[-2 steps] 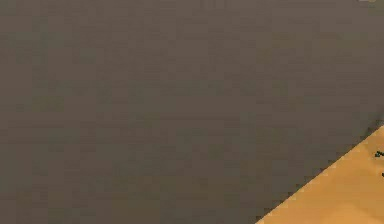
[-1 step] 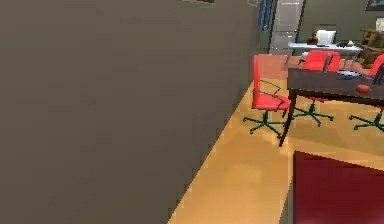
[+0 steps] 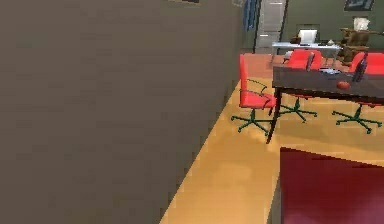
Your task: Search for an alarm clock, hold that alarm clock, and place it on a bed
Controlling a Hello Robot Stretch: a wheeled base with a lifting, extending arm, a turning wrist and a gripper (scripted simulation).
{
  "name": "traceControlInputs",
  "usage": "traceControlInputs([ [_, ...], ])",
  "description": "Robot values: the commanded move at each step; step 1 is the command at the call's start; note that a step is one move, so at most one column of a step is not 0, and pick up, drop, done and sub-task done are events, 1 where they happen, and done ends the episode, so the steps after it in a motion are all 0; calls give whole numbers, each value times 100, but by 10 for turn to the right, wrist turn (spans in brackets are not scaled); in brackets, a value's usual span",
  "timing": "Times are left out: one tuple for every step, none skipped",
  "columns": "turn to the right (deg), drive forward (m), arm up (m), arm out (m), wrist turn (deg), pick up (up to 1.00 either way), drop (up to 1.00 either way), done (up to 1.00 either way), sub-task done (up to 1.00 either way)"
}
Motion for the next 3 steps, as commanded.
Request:
traceControlInputs([
  [0, 5, 0, 0, 0, 0, 0, 0, 0],
  [-450, 0, 0, 0, 0, 0, 0, 0, 0],
  [-60, 0, 0, 0, 0, 0, 0, 0, 0],
])
